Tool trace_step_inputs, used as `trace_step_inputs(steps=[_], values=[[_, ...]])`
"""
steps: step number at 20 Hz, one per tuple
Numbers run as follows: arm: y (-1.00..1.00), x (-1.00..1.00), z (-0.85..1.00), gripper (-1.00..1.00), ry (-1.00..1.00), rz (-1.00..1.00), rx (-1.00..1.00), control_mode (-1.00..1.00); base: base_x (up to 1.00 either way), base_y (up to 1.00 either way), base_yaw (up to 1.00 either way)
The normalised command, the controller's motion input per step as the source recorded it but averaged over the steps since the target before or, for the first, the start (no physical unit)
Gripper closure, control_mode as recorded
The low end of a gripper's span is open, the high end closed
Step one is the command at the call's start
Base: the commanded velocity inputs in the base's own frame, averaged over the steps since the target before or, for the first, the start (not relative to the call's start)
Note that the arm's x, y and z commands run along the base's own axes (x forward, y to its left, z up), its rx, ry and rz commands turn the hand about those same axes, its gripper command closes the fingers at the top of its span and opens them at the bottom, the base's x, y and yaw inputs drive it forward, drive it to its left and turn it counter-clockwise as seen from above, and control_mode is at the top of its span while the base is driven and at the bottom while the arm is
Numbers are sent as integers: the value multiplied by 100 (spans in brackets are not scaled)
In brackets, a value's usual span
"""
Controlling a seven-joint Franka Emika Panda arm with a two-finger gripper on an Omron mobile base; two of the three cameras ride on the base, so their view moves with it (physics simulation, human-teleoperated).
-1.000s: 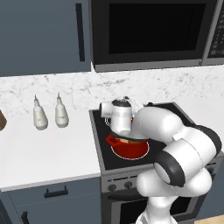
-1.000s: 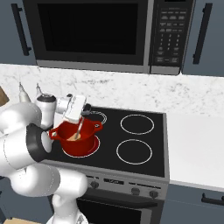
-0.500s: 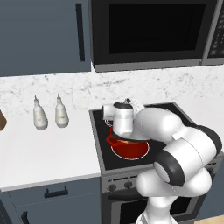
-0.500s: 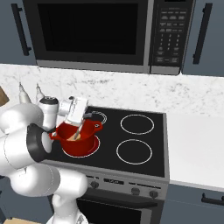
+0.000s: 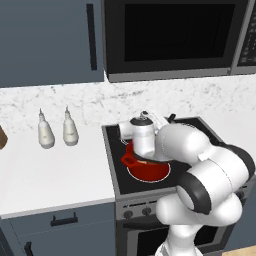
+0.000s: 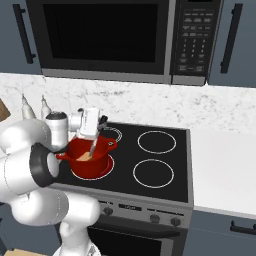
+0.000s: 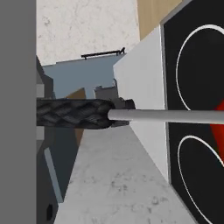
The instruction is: Put the squash and avocado in the pot. Retrieve the spatula and lightly stir the vegetables in the pot.
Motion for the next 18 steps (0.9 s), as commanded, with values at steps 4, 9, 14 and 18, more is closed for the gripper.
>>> trace_step_inputs(steps=[4,9,14,18], values=[[-5,20,39,100,13,19,-9,-100,0,0,0],[5,5,25,100,32,13,-2,-100,0,0,0],[16,-12,0,100,5,7,0,-100,0,0,0],[11,0,0,100,0,4,0,-100,0,0,0]])
